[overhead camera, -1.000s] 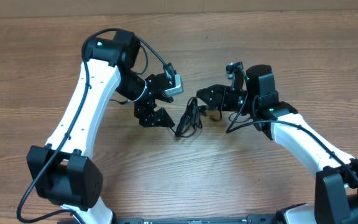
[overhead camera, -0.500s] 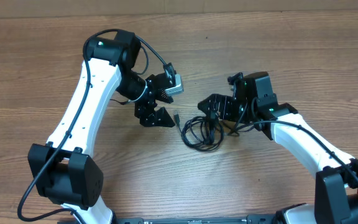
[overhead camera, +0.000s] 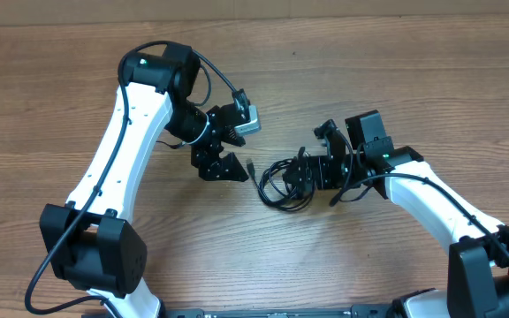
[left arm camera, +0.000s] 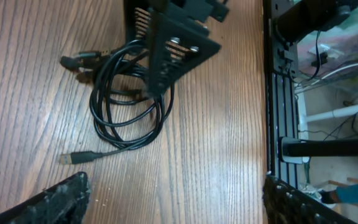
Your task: Untangle cables
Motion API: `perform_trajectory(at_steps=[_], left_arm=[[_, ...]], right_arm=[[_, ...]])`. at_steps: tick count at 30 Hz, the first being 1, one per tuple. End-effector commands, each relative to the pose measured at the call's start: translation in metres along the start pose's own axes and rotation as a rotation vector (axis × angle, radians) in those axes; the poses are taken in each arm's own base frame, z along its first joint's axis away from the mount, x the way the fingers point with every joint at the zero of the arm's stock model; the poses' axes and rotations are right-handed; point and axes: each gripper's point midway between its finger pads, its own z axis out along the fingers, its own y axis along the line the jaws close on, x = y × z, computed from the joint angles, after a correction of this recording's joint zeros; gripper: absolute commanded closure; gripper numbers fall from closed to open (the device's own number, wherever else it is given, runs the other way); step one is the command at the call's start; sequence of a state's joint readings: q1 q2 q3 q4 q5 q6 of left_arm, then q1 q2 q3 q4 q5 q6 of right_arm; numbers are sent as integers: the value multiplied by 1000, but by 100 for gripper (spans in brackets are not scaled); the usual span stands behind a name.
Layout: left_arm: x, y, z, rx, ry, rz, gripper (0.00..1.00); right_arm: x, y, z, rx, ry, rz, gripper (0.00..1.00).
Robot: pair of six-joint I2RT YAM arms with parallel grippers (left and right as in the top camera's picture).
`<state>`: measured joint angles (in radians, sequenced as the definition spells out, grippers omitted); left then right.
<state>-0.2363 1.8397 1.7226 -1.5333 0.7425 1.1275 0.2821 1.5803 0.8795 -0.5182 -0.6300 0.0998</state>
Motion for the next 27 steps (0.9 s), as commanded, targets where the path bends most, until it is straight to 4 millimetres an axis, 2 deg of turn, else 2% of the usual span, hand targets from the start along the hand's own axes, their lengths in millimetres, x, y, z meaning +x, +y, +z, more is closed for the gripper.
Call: perform_trajectory(at_steps=[1, 5, 10, 12, 14, 21, 27], left_arm=[[5, 2, 9, 23, 15, -61, 7], [7, 4, 12, 21, 14, -101, 0], [7, 5, 15, 24, 3, -108, 0], [7, 6, 15, 22, 3, -113, 0], [7, 6, 15, 23, 3, -115, 0], [7, 8, 15, 14, 1, -106, 1], [7, 9, 15, 13, 1, -106, 0]], right_arm=[[4, 9, 0, -37, 12, -105, 11], [9, 11, 6, -23, 26, -132, 11], [6, 19, 13, -25, 18, -164, 11], [6, 13, 17, 18, 20, -142, 13], [8, 4, 21, 78, 24, -101, 21], [18, -1, 35, 82, 75, -88, 54], [13, 0, 36, 72, 56, -32, 93]])
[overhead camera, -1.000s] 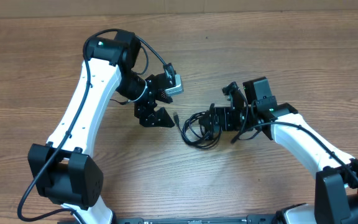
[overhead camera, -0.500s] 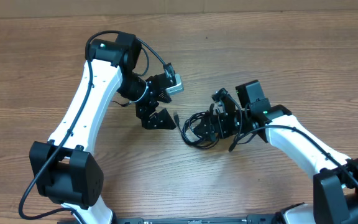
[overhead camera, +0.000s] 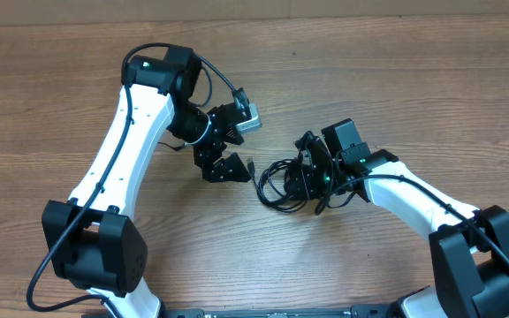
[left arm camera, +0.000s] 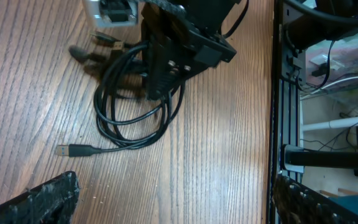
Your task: Untangle cables
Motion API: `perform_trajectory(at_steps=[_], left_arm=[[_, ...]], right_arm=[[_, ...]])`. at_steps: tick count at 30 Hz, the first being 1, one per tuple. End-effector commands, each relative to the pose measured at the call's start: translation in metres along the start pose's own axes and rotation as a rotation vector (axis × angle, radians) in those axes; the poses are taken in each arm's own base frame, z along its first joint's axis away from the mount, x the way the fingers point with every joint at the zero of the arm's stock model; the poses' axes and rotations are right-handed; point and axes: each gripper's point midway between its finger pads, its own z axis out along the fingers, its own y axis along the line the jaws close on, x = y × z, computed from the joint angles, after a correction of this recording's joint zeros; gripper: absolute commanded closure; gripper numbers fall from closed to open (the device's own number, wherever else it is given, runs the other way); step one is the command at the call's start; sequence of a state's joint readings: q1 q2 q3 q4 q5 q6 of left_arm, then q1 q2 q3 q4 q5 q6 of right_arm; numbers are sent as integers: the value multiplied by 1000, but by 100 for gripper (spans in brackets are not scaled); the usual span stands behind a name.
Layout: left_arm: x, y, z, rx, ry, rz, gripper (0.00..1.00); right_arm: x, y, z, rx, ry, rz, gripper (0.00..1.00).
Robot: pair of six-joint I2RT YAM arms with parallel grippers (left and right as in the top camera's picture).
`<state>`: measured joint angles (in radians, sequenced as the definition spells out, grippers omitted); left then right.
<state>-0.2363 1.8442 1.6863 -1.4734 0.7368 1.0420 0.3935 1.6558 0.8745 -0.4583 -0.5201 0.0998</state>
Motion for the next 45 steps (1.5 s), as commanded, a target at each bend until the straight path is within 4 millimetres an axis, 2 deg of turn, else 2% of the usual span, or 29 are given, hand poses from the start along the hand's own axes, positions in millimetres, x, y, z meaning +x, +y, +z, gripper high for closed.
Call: perform_trajectory(at_steps=[1, 7, 12, 16, 20, 24, 28, 35, 38, 45], left_arm=[[2, -1, 8, 28, 4, -36, 0], [1, 4, 7, 12, -7, -136, 0], [0, 12, -1, -12, -38, -290, 0], [-15, 14, -19, 30, -171, -337, 1], [-26, 17, -36, 73, -292, -390, 1], [-34, 19, -42, 105, -345, -475, 0], [-40, 15, -39, 138, -349, -531, 0], [-47, 16, -35, 136, -353, -530, 0], [-49, 19, -36, 126, -362, -511, 0], [-55, 28, -38, 100, -389, -491, 0]], right_arm=[[-3, 4, 1, -30, -11, 50, 96], [-22, 33, -19, -301, -65, 44, 96], [-44, 31, -52, -471, -157, 57, 96], [-61, 13, -74, -506, -244, 76, 96], [-75, 10, -93, -560, -311, 65, 96], [-93, 19, -110, -611, -386, -25, 96], [-110, 30, -124, -628, -461, -112, 96], [-133, 49, -153, -674, -565, -181, 96], [-136, 53, -158, -692, -571, -166, 96], [-130, 61, -154, -718, -533, -174, 96]])
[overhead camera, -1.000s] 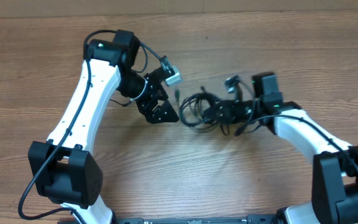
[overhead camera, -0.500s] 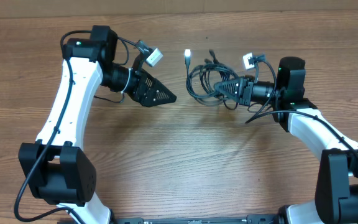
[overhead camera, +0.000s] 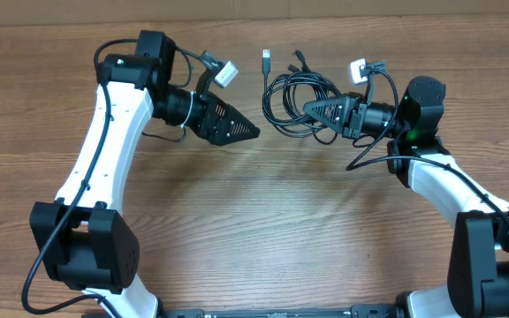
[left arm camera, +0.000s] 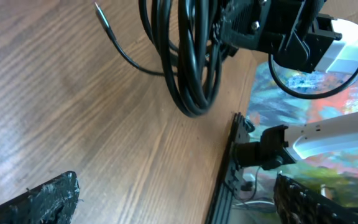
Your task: Untangle cables
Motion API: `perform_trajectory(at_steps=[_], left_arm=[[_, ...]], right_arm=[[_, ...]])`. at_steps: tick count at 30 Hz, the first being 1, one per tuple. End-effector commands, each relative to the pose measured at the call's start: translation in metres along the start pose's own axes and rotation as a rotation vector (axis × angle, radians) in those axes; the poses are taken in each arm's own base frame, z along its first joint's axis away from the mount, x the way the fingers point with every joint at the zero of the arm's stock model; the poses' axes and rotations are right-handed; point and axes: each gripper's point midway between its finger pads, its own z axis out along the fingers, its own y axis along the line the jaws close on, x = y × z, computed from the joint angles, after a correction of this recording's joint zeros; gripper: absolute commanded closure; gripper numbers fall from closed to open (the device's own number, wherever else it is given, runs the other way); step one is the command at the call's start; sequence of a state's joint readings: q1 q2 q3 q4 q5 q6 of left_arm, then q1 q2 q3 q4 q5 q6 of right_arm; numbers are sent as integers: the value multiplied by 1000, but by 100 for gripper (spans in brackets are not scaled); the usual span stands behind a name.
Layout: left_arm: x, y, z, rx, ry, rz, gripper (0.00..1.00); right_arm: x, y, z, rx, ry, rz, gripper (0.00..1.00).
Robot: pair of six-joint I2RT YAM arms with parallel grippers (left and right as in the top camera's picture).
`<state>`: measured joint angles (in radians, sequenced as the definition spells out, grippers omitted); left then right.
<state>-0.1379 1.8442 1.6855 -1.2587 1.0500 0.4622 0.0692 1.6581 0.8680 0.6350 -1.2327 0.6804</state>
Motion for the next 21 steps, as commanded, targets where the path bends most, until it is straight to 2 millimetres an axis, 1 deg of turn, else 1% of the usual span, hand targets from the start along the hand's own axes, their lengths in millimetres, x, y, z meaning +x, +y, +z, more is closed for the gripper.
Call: perform_trajectory(at_steps=[1, 4, 8, 10, 12, 14, 15, 16, 18, 21], left_arm=[[-9, -1, 2, 17, -23, -35, 0], [-15, 0, 5, 14, -37, -53, 0], [-18, -6, 13, 22, -30, -33, 0], [-18, -9, 17, 28, -23, -22, 2], [-18, -12, 21, 33, -18, -11, 14], [-19, -13, 23, 36, -16, -1, 28], [-19, -13, 23, 36, -17, -3, 33], [-20, -14, 24, 37, -17, -5, 36], [-20, -14, 24, 36, -19, -17, 44], [-20, -14, 24, 36, -18, -21, 49]], right_arm=[[6, 8, 7, -36, 33, 20, 96], [8, 11, 11, -44, 42, 16, 96], [11, 13, 14, -50, 49, 16, 96], [11, 13, 14, -51, 50, 16, 96], [11, 13, 14, -51, 50, 16, 96], [11, 13, 15, -53, 53, 16, 96], [12, 14, 15, -54, 54, 16, 96], [12, 14, 15, -54, 54, 16, 96], [12, 14, 15, -54, 54, 16, 96], [12, 14, 15, -54, 54, 16, 96]])
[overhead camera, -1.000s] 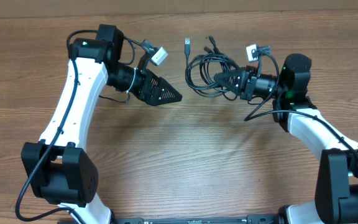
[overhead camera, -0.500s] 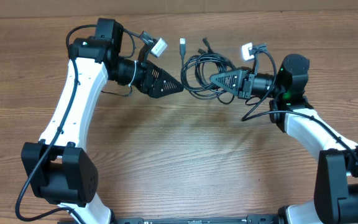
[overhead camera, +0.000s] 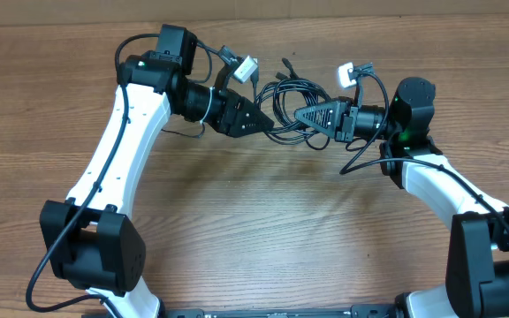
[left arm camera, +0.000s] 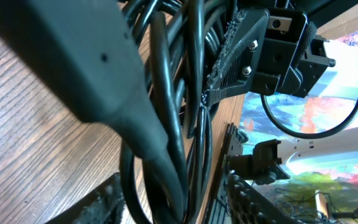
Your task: Untangle cables
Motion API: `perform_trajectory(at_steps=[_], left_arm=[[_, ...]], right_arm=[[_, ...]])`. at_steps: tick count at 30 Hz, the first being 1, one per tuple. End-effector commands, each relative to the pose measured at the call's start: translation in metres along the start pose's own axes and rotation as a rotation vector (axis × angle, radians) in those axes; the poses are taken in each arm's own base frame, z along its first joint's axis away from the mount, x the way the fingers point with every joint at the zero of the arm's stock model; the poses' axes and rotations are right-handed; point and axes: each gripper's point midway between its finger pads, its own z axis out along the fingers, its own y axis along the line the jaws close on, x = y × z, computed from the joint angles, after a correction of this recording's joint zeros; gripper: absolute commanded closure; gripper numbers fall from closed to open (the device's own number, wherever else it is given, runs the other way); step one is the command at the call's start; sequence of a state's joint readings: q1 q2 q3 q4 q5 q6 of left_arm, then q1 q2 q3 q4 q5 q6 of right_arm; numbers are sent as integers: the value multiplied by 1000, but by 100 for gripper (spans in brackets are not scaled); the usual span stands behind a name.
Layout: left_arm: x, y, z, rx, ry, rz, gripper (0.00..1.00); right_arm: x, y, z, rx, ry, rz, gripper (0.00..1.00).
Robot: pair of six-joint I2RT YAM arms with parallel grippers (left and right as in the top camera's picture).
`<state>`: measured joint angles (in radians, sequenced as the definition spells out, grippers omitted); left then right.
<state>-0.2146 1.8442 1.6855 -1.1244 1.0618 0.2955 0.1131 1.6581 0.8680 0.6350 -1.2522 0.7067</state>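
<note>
A bundle of black cables (overhead camera: 288, 95) hangs in loops at the far middle of the table. My right gripper (overhead camera: 300, 115) is shut on the bundle from the right; the left wrist view shows its finger (left arm camera: 229, 59) pinching the strands. My left gripper (overhead camera: 263, 124) reaches in from the left and is open. The cable loops (left arm camera: 194, 124) pass between its two fingers (left arm camera: 107, 202), which stand only a little wider than the bundle. A thick black piece (left arm camera: 104, 81) close to the lens hides part of the loops. A loose plug end (overhead camera: 286, 64) sticks up behind.
The wooden table (overhead camera: 237, 230) stretches bare towards the front. In the left wrist view the table's black edge rail (left arm camera: 224, 155) runs past the bundle, with clutter beyond it. White camera housings (overhead camera: 244, 68) sit on both wrists.
My left gripper was apart from the bundle with its fingers wide. Now it is at the bundle, fingers narrower and around the loops. The right gripper holds the bundle in nearly the same place.
The bundle lay coiled mid-table, with my right gripper over it and my open left gripper beside its USB plug. Then the right gripper sat lower on the coil. Later it held the bundle up at the far side. Now my left fingers flank the loops.
</note>
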Motion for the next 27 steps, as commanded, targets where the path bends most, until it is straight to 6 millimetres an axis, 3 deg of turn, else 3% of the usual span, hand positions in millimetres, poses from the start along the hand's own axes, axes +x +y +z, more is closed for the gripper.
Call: perform_trajectory(at_steps=[1, 4, 9, 12, 18, 21, 24, 27], left_arm=[[-4, 0, 0, 10, -7, -8, 49], [-4, 0, 0, 10, -7, -12, 51], [-3, 0, 0, 7, -5, -19, 72], [-3, 0, 0, 7, -5, -20, 78], [-2, 0, 0, 8, -2, -34, 78], [-2, 0, 0, 8, 0, -36, 65], [0, 0, 0, 8, 7, -48, 58], [2, 0, 0, 7, 11, -56, 62]], right_arm=[[0, 3, 2, -11, 7, -9, 96], [0, 3, 2, -10, 7, -10, 96], [0, 3, 2, -10, 7, -13, 96], [0, 3, 2, -10, 7, -13, 96], [0, 3, 2, -10, 6, -13, 96], [0, 3, 2, -10, 6, -14, 96], [0, 2, 2, -9, 5, -17, 96], [0, 2, 2, -7, 3, -17, 96]])
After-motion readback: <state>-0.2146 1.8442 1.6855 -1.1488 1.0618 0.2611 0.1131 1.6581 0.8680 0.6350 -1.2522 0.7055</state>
